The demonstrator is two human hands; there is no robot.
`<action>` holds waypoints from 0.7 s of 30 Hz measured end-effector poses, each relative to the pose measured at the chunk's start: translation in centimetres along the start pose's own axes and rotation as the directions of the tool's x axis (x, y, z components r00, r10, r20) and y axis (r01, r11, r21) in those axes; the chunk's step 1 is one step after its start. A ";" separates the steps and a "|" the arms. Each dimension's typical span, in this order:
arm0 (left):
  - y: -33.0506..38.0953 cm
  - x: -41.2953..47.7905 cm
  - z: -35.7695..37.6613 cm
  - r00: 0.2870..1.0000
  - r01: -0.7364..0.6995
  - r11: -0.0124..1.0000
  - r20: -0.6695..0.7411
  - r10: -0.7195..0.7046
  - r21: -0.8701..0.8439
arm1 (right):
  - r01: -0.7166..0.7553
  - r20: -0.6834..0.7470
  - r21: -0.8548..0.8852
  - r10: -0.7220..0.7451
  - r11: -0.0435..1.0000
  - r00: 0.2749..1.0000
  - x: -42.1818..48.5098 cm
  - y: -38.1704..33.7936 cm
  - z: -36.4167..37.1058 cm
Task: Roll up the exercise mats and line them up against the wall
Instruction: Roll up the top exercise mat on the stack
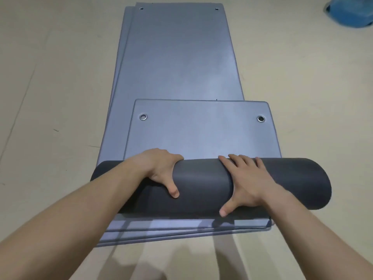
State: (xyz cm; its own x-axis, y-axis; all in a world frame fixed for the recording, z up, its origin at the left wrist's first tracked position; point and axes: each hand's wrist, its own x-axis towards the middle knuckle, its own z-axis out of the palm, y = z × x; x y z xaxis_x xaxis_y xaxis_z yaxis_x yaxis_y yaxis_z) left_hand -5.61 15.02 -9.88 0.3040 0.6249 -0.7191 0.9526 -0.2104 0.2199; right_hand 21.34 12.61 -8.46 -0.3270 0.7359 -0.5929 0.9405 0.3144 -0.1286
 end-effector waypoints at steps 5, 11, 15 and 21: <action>-1.2 1.1 -0.5 0.999 0.023 0.969 -0.032 -0.031 -0.245 | 0.007 -0.138 -0.141 -0.026 0.990 0.990 0.6 -0.7 2.1; 1.2 -1.1 8.8 0.689 0.072 0.993 -0.724 0.016 0.091 | 0.073 0.009 0.002 -0.073 0.997 0.997 7.2 1.3 -4.0; 0.5 1.1 7.3 0.815 0.139 0.983 -0.578 -0.044 0.121 | 0.013 -0.278 -0.012 -0.016 1.000 0.960 4.7 2.5 -0.5; -1.2 2.9 0.8 0.857 0.108 0.993 -0.510 -0.072 0.042 | -0.015 -0.335 -0.157 -0.040 0.987 0.941 6.2 3.4 0.2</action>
State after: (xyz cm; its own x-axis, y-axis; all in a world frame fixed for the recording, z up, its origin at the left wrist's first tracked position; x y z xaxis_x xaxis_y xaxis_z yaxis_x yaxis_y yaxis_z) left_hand -5.88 16.52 -12.73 0.1993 0.9342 -0.2959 0.9784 -0.1728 0.1134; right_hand 22.55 18.13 -12.72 -0.3758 0.8813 -0.2866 0.9191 0.3940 0.0067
